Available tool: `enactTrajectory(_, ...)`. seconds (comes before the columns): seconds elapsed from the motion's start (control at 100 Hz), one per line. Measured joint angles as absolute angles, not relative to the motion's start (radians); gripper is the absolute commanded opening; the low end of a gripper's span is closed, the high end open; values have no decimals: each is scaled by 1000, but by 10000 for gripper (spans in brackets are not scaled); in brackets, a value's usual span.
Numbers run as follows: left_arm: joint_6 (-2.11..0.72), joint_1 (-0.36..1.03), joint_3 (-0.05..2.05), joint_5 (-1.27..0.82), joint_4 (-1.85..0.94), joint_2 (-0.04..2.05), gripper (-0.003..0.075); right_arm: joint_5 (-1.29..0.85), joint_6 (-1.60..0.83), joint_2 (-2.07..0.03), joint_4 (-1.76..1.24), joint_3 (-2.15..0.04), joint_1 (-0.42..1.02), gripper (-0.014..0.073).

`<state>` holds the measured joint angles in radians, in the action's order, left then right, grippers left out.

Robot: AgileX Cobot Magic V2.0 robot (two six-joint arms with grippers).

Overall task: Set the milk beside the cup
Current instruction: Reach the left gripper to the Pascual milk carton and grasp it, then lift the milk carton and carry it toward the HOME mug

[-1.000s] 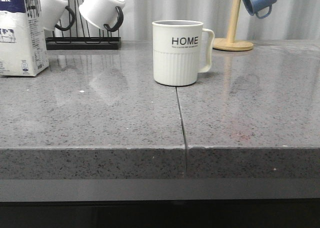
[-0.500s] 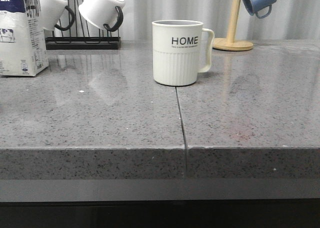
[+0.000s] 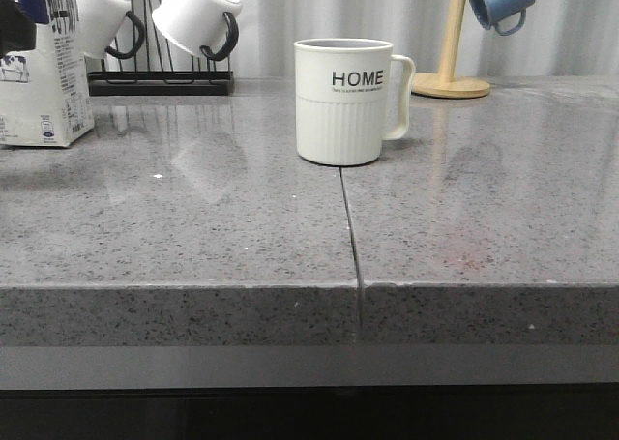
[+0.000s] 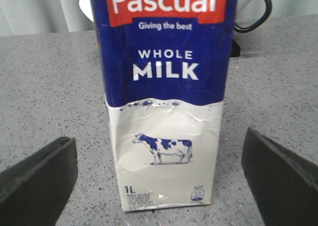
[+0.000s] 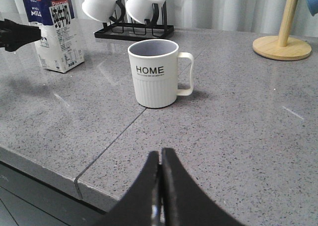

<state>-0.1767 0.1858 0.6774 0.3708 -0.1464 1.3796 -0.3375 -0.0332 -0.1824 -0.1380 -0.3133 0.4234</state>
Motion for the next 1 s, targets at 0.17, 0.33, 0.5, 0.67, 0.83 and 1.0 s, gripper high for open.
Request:
enactTrajectory(0.17, -177, 186, 719, 378, -155, 1440, 638, -337, -33, -182, -138, -313, 423, -65)
enactTrajectory(0.33, -177, 186, 763, 399, -160, 1489, 637, -337, -33, -182, -138, -313, 423, -65)
enactTrajectory(0.5, -177, 186, 823, 409, -162, 1548, 637, -337, -35, -182, -138, -313, 423, -65)
enactTrajectory(0.67, -177, 186, 868, 410, -164, 1602, 596, -337, -35, -182, -138, -313, 423, -65)
enactTrajectory(0.83, -177, 186, 873, 424, -190, 1619, 421, -337, -35, -182, -138, -313, 423, -65)
enactTrajectory(1.0, -177, 186, 873, 424, -194, 1619, 275, -337, -35, -182, -138, -313, 423, -65)
